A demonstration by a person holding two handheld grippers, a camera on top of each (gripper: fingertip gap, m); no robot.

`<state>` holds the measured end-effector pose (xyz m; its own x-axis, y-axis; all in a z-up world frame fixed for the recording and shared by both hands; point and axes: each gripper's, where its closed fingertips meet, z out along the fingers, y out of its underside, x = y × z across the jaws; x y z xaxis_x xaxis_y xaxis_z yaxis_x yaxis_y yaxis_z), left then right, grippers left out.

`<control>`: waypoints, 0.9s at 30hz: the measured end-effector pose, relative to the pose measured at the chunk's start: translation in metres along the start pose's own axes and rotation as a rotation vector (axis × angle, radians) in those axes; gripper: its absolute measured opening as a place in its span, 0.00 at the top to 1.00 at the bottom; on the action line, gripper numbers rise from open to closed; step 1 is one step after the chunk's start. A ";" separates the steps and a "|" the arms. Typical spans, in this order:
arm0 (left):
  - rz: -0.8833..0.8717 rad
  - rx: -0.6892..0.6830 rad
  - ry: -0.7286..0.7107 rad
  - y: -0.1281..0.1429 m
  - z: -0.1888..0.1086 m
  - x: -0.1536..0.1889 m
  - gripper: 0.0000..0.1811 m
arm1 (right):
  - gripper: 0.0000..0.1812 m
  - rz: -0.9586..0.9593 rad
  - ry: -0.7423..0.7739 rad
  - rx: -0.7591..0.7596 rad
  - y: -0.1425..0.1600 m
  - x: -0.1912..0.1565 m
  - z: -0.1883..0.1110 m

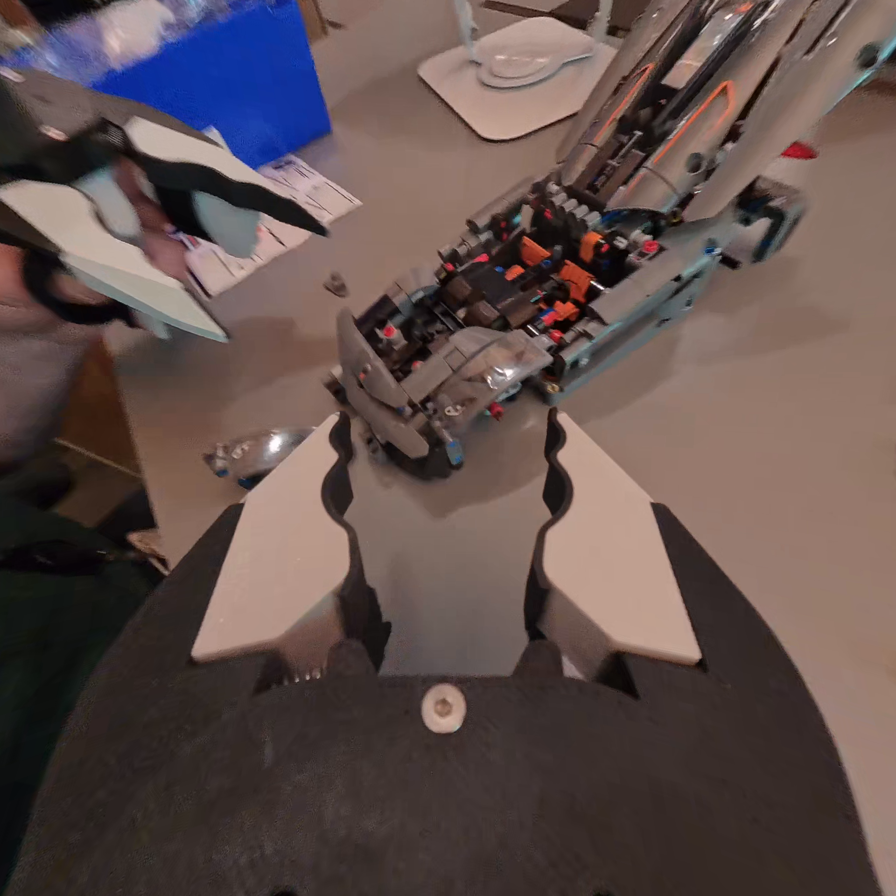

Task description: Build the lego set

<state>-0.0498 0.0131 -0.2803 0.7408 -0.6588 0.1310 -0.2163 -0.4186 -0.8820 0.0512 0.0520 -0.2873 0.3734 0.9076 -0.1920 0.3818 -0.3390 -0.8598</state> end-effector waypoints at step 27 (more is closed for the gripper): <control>-0.155 -0.171 0.114 0.004 0.059 -0.005 0.46 | 0.56 -0.010 -0.093 -0.116 -0.002 -0.005 0.048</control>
<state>-0.0170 0.0518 -0.3107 0.6990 -0.6406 0.3178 -0.2168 -0.6133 -0.7595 0.0075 0.0597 -0.3073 0.2908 0.9284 -0.2315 0.4823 -0.3512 -0.8025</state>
